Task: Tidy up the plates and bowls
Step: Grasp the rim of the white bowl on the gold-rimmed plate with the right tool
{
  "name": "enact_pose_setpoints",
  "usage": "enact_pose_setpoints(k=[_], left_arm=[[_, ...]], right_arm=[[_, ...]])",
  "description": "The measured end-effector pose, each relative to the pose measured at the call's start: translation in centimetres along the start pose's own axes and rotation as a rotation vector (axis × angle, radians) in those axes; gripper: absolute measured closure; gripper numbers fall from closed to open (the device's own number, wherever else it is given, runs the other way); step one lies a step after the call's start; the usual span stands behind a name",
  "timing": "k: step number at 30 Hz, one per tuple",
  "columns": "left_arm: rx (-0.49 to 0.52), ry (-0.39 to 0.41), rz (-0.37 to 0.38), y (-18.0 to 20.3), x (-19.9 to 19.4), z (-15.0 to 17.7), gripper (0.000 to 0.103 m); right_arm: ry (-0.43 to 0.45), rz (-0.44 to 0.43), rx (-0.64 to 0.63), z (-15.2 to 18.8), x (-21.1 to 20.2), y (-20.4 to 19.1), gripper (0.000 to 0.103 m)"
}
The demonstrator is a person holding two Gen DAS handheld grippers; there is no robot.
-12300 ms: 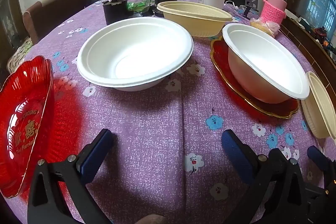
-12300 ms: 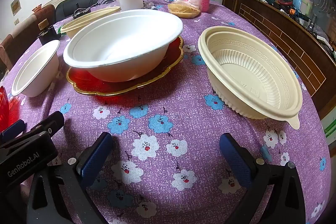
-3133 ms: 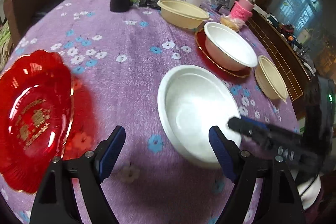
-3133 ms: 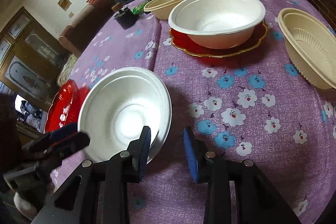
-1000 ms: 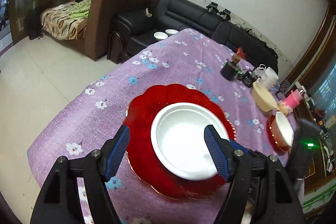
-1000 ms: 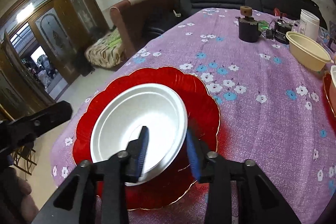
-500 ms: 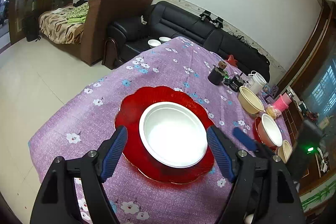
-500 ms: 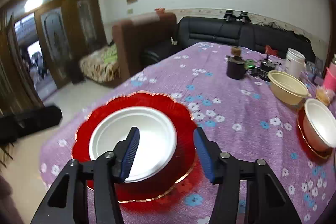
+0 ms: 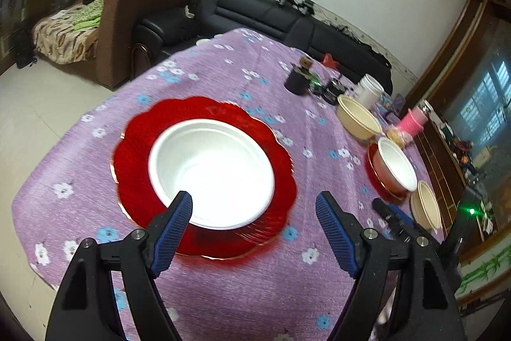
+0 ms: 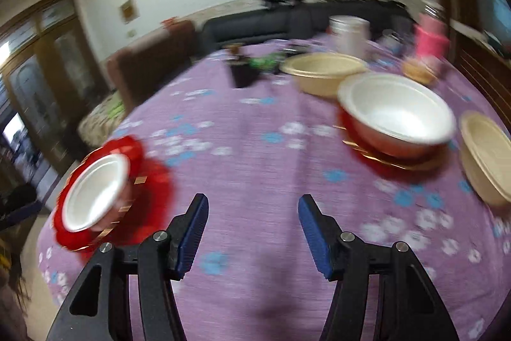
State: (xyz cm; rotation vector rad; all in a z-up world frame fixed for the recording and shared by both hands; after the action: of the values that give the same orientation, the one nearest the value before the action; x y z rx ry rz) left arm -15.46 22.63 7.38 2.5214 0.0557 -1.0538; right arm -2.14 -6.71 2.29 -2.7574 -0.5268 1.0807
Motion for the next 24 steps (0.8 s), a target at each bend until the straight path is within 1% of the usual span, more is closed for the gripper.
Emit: enact_pose_setpoints(k=[3, 6, 9, 12, 16, 20, 22, 24], left_arm=[[0.013, -0.023, 0.005, 0.7, 0.6, 0.4, 0.024], [0.009, -0.038, 0.019, 0.8, 0.8, 0.7, 0.024], [0.018, -0.044, 0.025, 1.2, 1.1, 1.1, 0.024], [0.03, -0.067, 0.034, 1.7, 1.7, 1.5, 0.024], [0.053, -0.076, 0.037, 2.3, 2.0, 1.8, 0.024], [0.071, -0.08, 0.033, 2.6, 2.0, 2.0, 0.024], [0.073, -0.085, 0.033, 2.7, 2.3, 2.0, 0.024], [0.075, -0.091, 0.035, 2.8, 2.4, 2.0, 0.024]], right_arm=[[-0.002, 0.033, 0.098, -0.1, -0.4, 4.1, 0.04], [0.004, 0.048, 0.196, -0.4, -0.9, 7.6, 0.04], [0.012, 0.037, 0.301, -0.9, -1.3, 10.4, 0.04], [0.024, 0.028, 0.401, -1.4, -1.3, 12.9, 0.04], [0.042, 0.03, 0.474, -2.7, -0.5, 14.5, 0.04], [0.07, 0.058, 0.499, -4.6, 0.3, 15.1, 0.041], [0.069, 0.08, 0.496, -5.3, 0.9, 15.3, 0.042], [0.042, 0.107, 0.495, -6.0, 2.1, 15.8, 0.044]])
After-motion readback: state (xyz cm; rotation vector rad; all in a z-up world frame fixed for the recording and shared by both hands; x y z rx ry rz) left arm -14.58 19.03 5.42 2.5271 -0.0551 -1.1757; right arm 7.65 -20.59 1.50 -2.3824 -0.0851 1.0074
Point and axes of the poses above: each gripper's, at about its wrist camera, not at the fingertips, and x roughly the way its jaws point, y to its right, z to its underside, the point moved 3 cm from there along x, roughly the way its jaws point
